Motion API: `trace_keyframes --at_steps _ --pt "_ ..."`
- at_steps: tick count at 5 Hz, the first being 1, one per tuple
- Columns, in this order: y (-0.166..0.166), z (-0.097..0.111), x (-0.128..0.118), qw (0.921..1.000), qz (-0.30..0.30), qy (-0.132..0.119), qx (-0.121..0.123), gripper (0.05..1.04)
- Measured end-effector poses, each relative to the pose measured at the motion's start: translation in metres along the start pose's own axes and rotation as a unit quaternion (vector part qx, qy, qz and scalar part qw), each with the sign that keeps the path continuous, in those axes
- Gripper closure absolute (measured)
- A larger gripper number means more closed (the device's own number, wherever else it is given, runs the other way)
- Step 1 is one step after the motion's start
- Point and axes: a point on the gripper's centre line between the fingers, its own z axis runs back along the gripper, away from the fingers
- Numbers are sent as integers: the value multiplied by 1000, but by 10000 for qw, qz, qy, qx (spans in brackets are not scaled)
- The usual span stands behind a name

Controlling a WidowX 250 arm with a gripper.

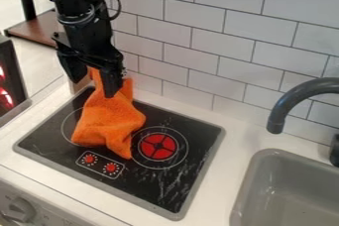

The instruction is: Unfold the cloth from top left to bottom left

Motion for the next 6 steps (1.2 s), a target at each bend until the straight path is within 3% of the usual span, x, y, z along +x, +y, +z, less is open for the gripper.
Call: trace_keyframes --at_steps 1,4,6 --pt "-3 -5 -4 9999 17 107 -46 85" --pt "-30 -44 -4 9989 -230 389 119 85" --pt "-46 -76 -12 9962 -360 783 134 85"
